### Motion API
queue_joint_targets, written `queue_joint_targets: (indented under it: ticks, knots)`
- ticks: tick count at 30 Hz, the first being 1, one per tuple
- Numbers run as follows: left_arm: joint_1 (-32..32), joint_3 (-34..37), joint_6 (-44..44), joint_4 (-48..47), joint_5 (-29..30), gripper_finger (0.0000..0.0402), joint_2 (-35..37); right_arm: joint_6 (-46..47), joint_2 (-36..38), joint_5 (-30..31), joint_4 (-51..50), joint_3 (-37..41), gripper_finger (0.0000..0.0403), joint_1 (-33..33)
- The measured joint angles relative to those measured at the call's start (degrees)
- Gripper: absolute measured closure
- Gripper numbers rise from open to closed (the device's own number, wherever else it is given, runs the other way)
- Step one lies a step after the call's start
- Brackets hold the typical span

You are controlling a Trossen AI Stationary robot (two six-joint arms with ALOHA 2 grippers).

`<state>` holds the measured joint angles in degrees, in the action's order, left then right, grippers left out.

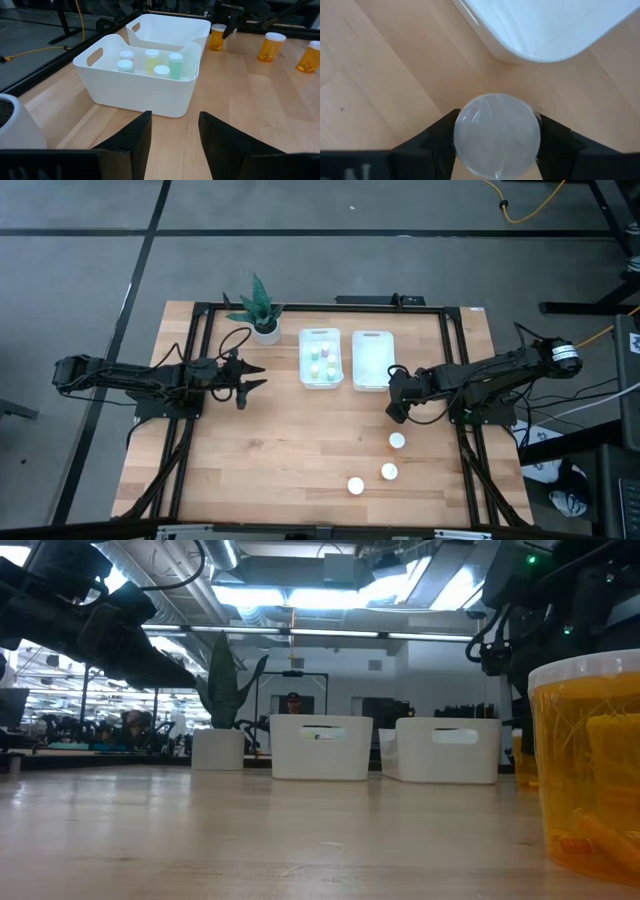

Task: Pick and place medicine bottles into bin by pill shape (circle, oval)
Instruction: Put the orange pill bottle into the right white bin

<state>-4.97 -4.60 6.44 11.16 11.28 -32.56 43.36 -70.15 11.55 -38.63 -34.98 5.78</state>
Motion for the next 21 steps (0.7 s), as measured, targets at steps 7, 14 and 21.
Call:
queue_joint_targets:
  ticks: [7,14,21]
  knots:
    - [0.0,0.0,0.0,0.0,0.0,0.0247,0.0,1.5,0.1,-4.1,0.1,-0.3,0.0200,0.1]
    - [0.0,0.0,0.0,0.0,0.0,0.0246,0.0,-0.2,0.0,-7.3,-0.6,-6.9,0.0197,2.0]
    - [0.0,0.0,0.0,0.0,0.0,0.0247,0.0,-13.1,0.0,-1.9,-0.4,-18.3,0.0193,1.2]
